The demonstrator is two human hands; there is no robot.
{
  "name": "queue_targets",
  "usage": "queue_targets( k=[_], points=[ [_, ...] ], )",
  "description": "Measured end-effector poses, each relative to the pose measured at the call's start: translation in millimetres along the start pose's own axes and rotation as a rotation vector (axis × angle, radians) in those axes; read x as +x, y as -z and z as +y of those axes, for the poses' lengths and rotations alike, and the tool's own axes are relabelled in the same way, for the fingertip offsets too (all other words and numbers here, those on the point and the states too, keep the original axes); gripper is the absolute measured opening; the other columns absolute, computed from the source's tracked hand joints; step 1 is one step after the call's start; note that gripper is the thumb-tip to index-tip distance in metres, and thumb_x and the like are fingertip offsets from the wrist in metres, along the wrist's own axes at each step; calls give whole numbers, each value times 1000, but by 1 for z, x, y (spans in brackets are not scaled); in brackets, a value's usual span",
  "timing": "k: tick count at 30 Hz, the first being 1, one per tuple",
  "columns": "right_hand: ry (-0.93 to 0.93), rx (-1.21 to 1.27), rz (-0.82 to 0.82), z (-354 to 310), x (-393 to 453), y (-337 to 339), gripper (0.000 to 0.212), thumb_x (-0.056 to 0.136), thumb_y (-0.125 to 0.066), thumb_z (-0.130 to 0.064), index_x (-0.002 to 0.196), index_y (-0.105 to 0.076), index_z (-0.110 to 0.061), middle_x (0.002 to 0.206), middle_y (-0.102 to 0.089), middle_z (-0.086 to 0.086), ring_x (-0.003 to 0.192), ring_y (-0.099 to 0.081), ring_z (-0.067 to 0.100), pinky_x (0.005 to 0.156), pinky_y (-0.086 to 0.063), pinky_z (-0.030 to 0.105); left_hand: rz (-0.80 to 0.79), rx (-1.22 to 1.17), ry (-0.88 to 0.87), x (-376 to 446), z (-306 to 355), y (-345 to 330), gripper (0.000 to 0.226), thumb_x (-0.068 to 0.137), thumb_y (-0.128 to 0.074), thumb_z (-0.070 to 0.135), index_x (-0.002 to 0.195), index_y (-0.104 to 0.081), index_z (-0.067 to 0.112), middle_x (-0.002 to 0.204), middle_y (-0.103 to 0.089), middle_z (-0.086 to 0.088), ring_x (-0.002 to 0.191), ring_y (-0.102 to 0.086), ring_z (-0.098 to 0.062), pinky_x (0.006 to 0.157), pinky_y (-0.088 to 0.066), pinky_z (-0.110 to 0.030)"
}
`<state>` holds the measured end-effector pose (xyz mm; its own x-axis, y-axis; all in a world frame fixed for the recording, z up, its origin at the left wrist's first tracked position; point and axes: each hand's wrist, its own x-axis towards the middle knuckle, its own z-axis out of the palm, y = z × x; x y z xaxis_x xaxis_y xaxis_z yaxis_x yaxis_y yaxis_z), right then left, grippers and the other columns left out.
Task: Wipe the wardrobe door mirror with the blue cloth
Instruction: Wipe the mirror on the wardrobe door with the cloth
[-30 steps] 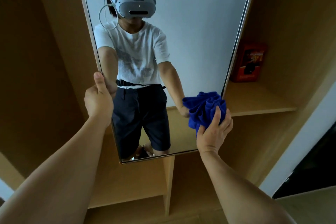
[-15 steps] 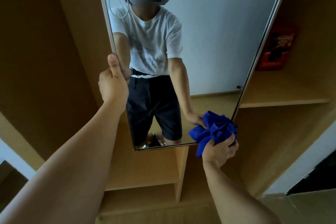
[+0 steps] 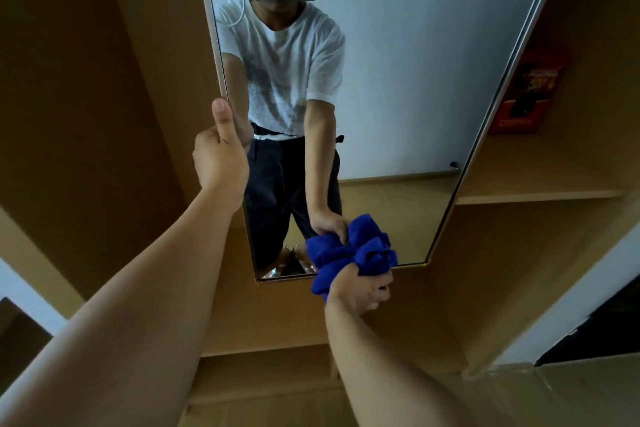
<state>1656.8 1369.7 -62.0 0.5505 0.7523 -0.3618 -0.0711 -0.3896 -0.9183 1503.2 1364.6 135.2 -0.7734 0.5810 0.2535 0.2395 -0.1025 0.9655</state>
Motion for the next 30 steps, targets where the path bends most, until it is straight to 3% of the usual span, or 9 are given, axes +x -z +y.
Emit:
queue_targets(
  k=[9,13,15,18,20,22,24,30],
  points=[
    [-186,56,-151,-4,-83,-33,69,89,-56,-20,146,-16,-23,140,-34,16,114,-50,39,90,-51,49,-107,-8,-33,-2,4,6,68,88,-22,70,75,-56,13,72,-56,-7,65,-51,-20,62,-42,-35],
    [-314,141,-197,-12,-96,-38,62,89,-55,-19,142,-23,-23,133,-42,13,109,-53,37,90,-50,52,-128,13,-38,-3,5,8,64,87,-21,70,73,-51,15,74,-53,-8,68,-49,-20,64,-41,-34],
    [-453,276,-315,-18,-98,-40,54,91,-50,-15,140,-29,-25,125,-46,8,104,-55,34,91,-48,49,-129,23,-12,-3,6,7,63,87,-22,70,69,-51,17,75,-58,-8,69,-54,-21,67,-45,-34],
    [-632,511,-470,-29,-99,-39,39,90,-44,-7,120,-43,-31,99,-53,1,73,-53,23,68,-44,35,-116,21,17,-1,7,5,58,87,-23,71,66,-54,26,69,-63,-1,65,-60,-17,63,-48,-33],
    [-707,614,-504,-35,-101,-35,33,93,-44,-14,121,-51,-28,107,-60,6,84,-58,28,65,-47,37,-105,28,19,0,6,4,58,87,-23,71,67,-54,26,60,-57,5,54,-53,-10,52,-41,-28],
    [-762,597,-519,-46,-104,-31,28,96,-44,-29,121,-54,-22,116,-61,11,100,-59,35,82,-49,46,-97,34,31,2,4,2,57,87,-23,70,66,-53,27,59,-56,6,54,-52,-9,51,-38,-26],
    [-822,588,-521,-58,-110,-30,31,95,-44,-37,117,-57,-20,115,-63,13,102,-60,37,91,-47,50,-91,25,60,4,4,2,51,88,-24,69,66,-50,31,64,-58,8,60,-55,-7,54,-40,-24],
    [-905,589,-508,-103,-125,-24,40,89,-47,-46,117,-57,-19,114,-62,14,102,-59,39,88,-50,49,-119,42,146,4,9,5,49,85,-22,73,72,-47,33,67,-55,8,58,-50,-5,52,-39,-22]
  ],
)
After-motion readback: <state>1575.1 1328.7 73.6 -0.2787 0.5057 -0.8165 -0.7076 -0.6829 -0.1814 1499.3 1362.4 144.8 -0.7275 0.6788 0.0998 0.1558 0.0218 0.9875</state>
